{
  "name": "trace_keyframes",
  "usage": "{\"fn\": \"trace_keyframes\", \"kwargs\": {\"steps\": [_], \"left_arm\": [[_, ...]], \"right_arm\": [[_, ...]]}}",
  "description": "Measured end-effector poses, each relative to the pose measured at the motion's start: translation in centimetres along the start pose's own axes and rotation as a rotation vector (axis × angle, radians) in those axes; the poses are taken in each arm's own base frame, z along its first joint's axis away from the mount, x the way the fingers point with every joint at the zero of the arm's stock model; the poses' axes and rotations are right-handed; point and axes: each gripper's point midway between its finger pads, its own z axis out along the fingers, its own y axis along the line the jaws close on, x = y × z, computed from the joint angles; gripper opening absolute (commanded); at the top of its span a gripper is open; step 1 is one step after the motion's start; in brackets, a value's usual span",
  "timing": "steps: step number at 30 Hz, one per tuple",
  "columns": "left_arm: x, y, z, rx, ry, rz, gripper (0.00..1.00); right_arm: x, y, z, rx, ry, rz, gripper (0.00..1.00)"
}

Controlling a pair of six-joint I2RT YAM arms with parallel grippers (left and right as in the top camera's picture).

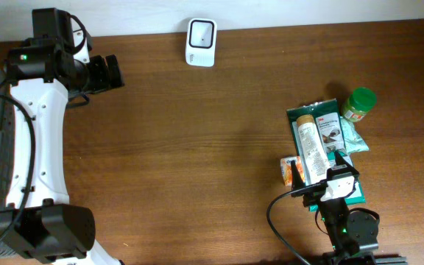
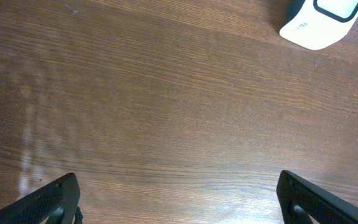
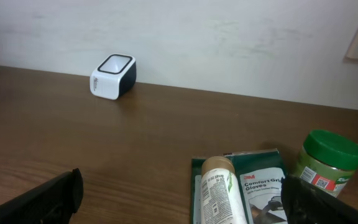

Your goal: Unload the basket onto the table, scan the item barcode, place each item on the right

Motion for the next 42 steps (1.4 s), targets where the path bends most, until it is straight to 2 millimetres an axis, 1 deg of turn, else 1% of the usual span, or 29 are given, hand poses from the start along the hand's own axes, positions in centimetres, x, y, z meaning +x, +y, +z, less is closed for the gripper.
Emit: {"fn": "trace_keyframes", "kwargs": {"steps": [23, 25, 27, 29, 31, 32, 34, 37, 38, 42], "left_arm": [[0.1, 0.1, 0.0, -0.001, 0.003, -0.003, 0.99], [-1.0, -0.2, 0.0, 0.017, -0.047, 0.002, 0.99], [-3.1, -1.2, -0.5, 0.073, -0.188, 0.017, 0.99], [-3.7, -1.9, -1.6, 0.124, -0.316, 0.035, 0.99], [-2.9, -2.1, -2.7, 0.154, -0.410, 0.050, 0.99], [-1.7, -2.0, -3.3, 0.167, -0.450, 0.057, 0.99], [0.1, -1.8, -4.2, 0.184, -0.538, 0.073, 0.99], [3.8, -1.2, -4.3, 0.189, -0.610, 0.105, 0.99], [5.5, -1.0, -4.4, 0.191, -0.644, 0.119, 0.99], [10.3, -0.2, -5.1, 0.198, -0.786, 0.178, 0.99]], "right_arm": [[0.0, 0.0, 0.0, 0.000, 0.000, 0.001, 0.98], [0.0, 0.0, 0.0, 0.000, 0.000, 0.000, 0.98], [0.0, 0.0, 0.0, 0.000, 0.000, 0.000, 0.98], [0.0, 0.0, 0.0, 0.000, 0.001, 0.000, 0.98], [0.0, 0.0, 0.0, 0.000, -0.001, 0.000, 0.98], [0.0, 0.0, 0.0, 0.000, -0.001, 0.001, 0.98], [0.0, 0.0, 0.0, 0.000, -0.002, 0.001, 0.98], [-0.1, 0.0, 0.0, 0.000, -0.003, 0.000, 0.98], [-0.1, 0.0, 0.0, 0.000, -0.003, 0.000, 0.98], [-0.1, 0.0, 0.0, 0.000, -0.003, 0.000, 0.98]]}}
